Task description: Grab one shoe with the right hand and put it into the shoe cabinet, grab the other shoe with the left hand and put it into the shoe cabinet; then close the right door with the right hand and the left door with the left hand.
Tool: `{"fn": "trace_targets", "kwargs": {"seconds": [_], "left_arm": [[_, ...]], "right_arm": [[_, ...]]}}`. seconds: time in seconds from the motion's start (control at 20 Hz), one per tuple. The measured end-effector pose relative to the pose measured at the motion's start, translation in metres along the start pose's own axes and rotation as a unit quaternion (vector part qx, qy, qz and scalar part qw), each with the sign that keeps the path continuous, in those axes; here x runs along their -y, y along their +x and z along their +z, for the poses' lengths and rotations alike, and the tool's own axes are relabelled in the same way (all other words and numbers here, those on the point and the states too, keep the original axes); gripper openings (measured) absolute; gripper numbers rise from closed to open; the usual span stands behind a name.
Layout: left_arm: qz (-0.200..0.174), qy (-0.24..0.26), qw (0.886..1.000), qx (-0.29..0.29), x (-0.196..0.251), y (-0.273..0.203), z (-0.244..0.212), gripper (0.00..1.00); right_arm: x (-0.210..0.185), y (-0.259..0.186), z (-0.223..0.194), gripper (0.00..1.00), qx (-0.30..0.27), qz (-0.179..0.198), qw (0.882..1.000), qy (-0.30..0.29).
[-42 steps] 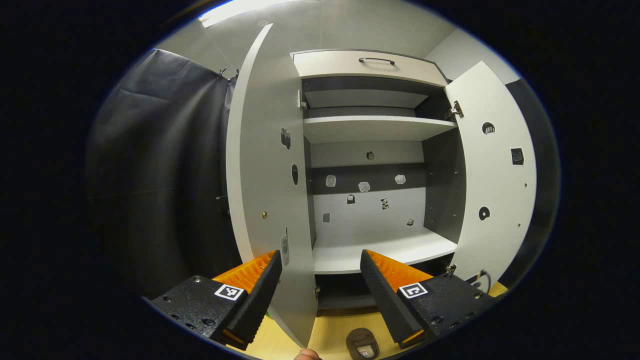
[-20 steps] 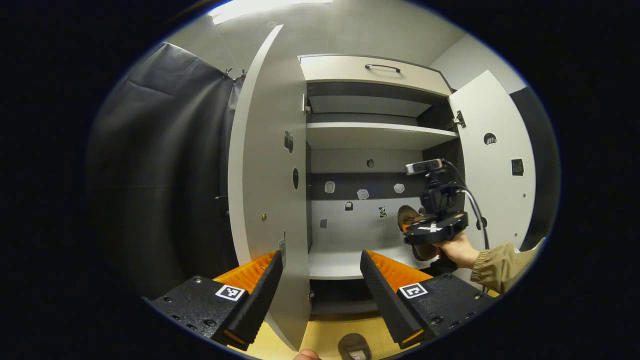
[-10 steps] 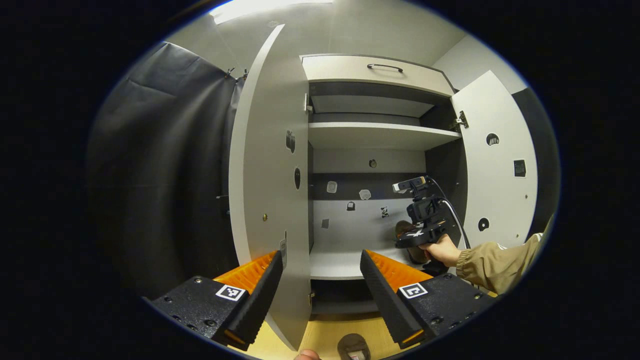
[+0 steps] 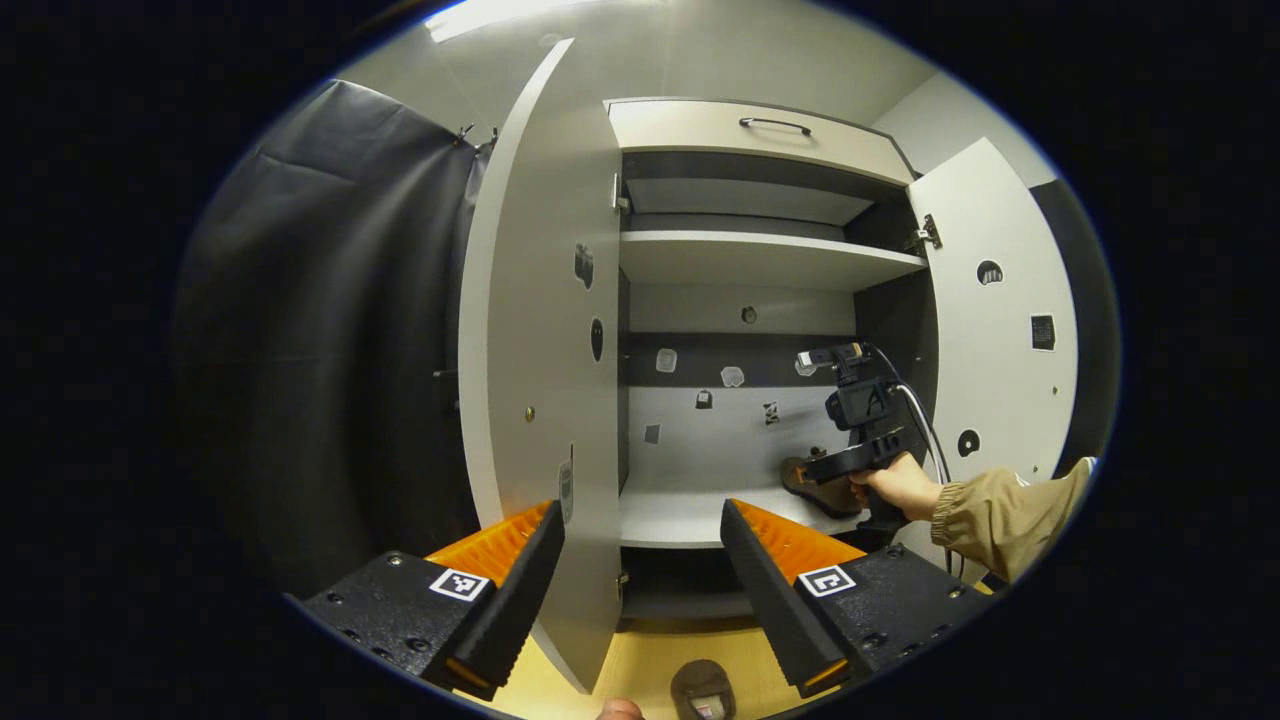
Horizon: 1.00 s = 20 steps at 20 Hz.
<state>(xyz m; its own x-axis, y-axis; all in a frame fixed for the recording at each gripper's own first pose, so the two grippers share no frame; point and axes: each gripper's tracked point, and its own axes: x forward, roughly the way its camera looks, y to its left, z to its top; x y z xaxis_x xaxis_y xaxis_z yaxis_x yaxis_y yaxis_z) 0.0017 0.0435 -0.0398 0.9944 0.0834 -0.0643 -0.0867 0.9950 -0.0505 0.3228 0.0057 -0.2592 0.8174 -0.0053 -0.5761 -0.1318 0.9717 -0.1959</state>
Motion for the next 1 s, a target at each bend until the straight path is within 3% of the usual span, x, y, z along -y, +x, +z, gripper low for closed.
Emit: {"fn": "trace_targets", "kwargs": {"seconds": [0.3, 0.5, 0.55, 0.65, 0.85, 1.0], "left_arm": [[-0.027, 0.011, 0.999, -0.044, 0.023, -0.008, -0.037, 0.99], [-0.051, 0.005, 0.993, -0.105, 0.038, -0.008, -0.093, 0.99], [-0.052, 0.002, 0.99, -0.129, 0.038, -0.009, -0.114, 0.99], [-0.057, 0.0, 0.985, -0.166, 0.04, -0.01, -0.152, 1.0], [-0.064, 0.012, 0.964, -0.258, 0.036, -0.008, -0.249, 1.0], [-0.076, 0.006, 0.939, -0.335, 0.033, -0.016, -0.308, 1.0]], "right_arm": [[-0.015, -0.107, 0.037, 0.41, 0.071, 0.03, 0.997, 0.002], [-0.036, -0.192, 0.055, 0.43, 0.121, 0.055, 0.991, 0.004], [-0.04, -0.212, 0.057, 0.38, 0.134, 0.059, 0.989, 0.008], [-0.041, -0.248, 0.062, 0.4, 0.156, 0.06, 0.986, 0.01], [-0.033, -0.3, 0.064, 0.43, 0.183, 0.053, 0.982, 0.017], [-0.019, -0.328, 0.065, 0.4, 0.196, 0.041, 0.98, 0.023]]}}
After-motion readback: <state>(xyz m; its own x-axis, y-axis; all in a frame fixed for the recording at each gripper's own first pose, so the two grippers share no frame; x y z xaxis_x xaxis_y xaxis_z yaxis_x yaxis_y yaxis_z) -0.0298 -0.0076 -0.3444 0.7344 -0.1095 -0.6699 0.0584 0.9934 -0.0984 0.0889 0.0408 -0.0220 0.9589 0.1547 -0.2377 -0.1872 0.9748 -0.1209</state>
